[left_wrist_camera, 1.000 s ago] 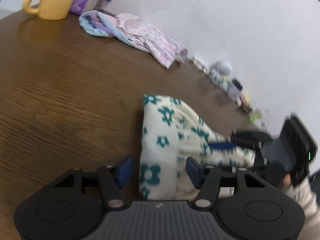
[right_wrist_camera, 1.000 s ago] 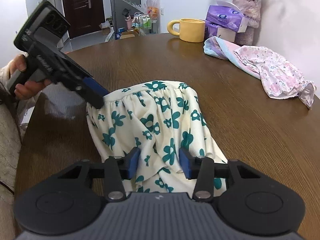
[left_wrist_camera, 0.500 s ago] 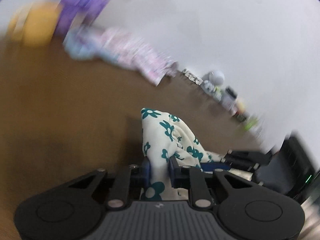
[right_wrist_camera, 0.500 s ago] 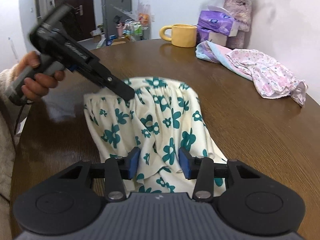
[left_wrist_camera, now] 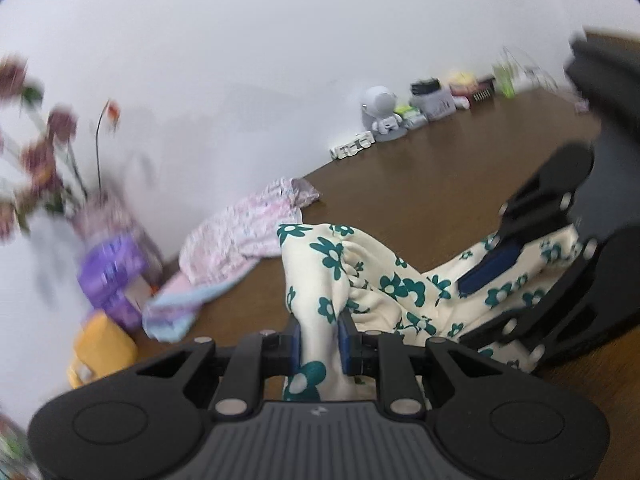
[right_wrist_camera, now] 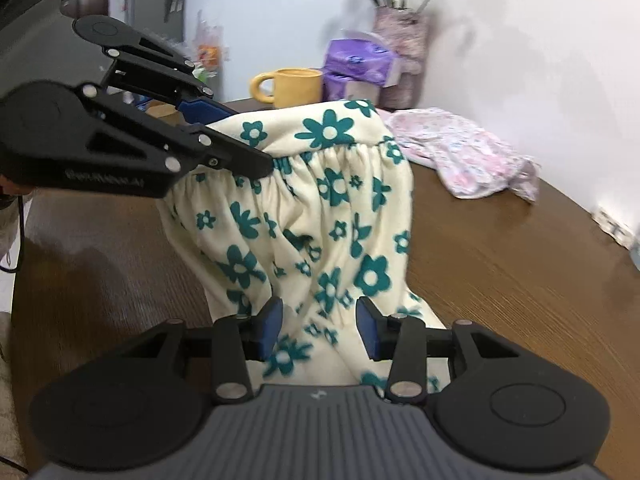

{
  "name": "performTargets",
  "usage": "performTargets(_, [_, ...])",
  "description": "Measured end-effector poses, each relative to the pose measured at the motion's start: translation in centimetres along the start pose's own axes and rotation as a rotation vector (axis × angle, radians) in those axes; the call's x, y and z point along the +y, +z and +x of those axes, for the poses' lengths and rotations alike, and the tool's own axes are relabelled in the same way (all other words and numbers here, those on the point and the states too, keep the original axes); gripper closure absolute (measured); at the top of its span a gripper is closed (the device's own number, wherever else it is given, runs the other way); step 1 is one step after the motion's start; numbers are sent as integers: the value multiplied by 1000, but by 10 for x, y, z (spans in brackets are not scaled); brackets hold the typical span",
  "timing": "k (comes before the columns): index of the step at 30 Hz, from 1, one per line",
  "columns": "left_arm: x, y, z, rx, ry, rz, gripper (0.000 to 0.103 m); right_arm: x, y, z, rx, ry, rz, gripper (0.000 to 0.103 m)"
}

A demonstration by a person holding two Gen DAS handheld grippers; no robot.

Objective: Fold clothes

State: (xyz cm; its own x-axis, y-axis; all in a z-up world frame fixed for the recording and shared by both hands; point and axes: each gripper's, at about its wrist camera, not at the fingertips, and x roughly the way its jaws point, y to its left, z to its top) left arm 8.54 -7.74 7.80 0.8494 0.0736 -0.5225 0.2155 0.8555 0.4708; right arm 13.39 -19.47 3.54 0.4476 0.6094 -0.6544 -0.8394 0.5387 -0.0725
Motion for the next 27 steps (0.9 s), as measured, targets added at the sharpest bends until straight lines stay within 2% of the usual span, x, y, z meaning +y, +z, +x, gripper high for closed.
performTargets(3, [-22,3,1,-21,51,108,86,-8,-10,-13,-15,-28,47,62])
performTargets(5, [-29,4,3,-22,59,137,86,-11,-13,-16,-28,-35,57,62])
performTargets(10, [-20,7,3,0,28,94,86,-18,0,3,-14,-4,20,62])
performTargets(12, [-16,6,1,2,13,85,86,-17,8,19,7,30,-18,56])
performTargets(14, [-16,7,-1,3,-15,82,86,-15,13,36,34,27,-56,56])
performTargets(15, [-16,7,-2,1,-29,82,86,-14,15,43,47,31,-60,57])
performTargets(16, [-18,7,-3,-5,-37,85,86,-16,15,49,58,55,-43,66])
performTargets(17, [-19,8,-4,-11,-46,87,86,-17,16,53,64,73,-27,67])
performTargets(22, [-24,14,-3,-30,-76,66,85,-17,11,51,34,70,12,67])
performTargets(27, [-37,18,-2,-34,-95,64,85,-17,-8,13,15,21,38,65])
